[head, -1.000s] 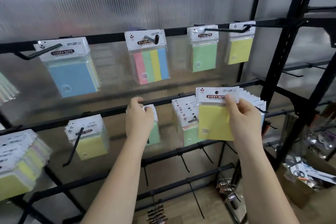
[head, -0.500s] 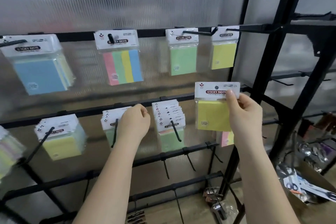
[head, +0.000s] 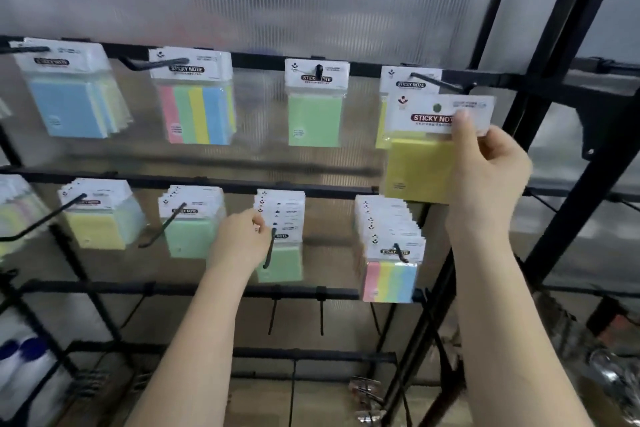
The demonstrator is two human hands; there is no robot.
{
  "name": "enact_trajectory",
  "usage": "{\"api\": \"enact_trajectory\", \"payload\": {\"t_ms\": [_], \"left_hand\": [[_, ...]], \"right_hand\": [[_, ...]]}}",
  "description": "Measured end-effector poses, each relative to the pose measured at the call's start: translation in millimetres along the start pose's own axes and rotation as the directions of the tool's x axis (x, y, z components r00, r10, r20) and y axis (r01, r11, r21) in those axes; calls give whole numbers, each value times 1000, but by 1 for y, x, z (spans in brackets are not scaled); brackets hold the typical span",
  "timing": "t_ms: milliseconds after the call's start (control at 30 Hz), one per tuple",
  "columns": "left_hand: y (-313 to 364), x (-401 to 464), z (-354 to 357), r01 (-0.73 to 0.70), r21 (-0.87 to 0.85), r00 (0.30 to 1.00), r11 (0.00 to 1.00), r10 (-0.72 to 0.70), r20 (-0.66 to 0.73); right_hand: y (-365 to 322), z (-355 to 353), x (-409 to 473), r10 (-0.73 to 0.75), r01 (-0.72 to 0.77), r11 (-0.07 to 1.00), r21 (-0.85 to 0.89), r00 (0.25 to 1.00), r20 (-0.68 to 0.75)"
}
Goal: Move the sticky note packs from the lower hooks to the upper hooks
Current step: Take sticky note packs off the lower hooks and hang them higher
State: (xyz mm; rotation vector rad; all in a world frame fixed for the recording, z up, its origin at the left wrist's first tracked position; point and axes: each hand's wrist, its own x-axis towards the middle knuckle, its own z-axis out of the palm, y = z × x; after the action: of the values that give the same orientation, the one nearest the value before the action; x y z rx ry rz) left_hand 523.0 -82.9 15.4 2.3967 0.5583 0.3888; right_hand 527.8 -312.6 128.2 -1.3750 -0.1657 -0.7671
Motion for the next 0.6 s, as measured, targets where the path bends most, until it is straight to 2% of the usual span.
{"api": "enact_trajectory", "payload": {"t_ms": [167, 433, 600], "left_hand": [[-2, -3, -1, 3, -8, 999, 1000, -2, 37], [-4, -5, -9, -21, -17, 998, 1000, 22, 66], [-1, -3, -9, -38, -19, 997, 999, 40, 63]], "right_hand": [[-12, 0, 11, -82, 90, 993, 77, 992, -100], [-6, 5, 23, -18, 37, 994, 98, 983, -185], [-8, 3, 29, -17, 32, 997, 76, 983, -181]]}}
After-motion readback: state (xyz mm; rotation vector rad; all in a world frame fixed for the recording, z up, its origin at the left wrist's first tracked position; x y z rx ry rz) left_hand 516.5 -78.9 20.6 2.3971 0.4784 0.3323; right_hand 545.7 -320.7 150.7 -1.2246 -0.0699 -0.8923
